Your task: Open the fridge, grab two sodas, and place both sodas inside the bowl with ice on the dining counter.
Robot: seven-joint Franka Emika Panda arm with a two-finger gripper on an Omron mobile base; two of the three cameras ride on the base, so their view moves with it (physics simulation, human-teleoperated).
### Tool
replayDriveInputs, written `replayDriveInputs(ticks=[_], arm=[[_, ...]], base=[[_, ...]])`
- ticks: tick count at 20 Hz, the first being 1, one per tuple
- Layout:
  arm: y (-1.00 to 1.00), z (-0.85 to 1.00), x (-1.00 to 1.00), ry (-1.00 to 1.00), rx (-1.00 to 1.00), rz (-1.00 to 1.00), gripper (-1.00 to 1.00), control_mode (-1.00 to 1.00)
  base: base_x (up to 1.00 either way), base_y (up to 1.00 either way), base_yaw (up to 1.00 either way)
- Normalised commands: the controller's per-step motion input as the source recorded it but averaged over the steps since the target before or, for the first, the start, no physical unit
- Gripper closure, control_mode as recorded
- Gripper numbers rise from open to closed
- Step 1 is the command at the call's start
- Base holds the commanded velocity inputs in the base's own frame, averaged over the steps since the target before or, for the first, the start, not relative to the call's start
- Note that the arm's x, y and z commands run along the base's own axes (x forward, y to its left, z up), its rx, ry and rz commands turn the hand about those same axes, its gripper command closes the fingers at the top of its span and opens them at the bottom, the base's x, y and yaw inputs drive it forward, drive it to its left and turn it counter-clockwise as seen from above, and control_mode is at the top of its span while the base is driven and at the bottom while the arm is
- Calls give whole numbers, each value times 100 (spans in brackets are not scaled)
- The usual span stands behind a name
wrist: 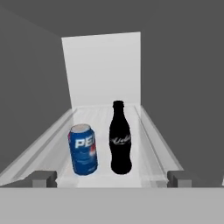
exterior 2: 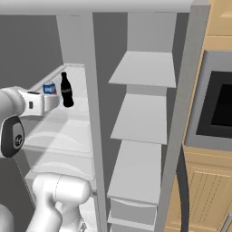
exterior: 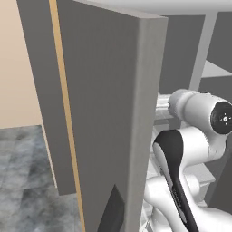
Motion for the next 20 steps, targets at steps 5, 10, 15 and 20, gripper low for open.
replayDriveInputs(ticks=[5,10,15,20], arm=[[-11,1,22,0,0,0,-100,-100],[-17,4,38,0,0,0,-100,-100],[-4,0,47,1,0,0,-100,-100],[0,0,43,4,0,0,-100,-100]], base=[[0,0,0],[0,0,0],[0,0,0],[0,0,0]])
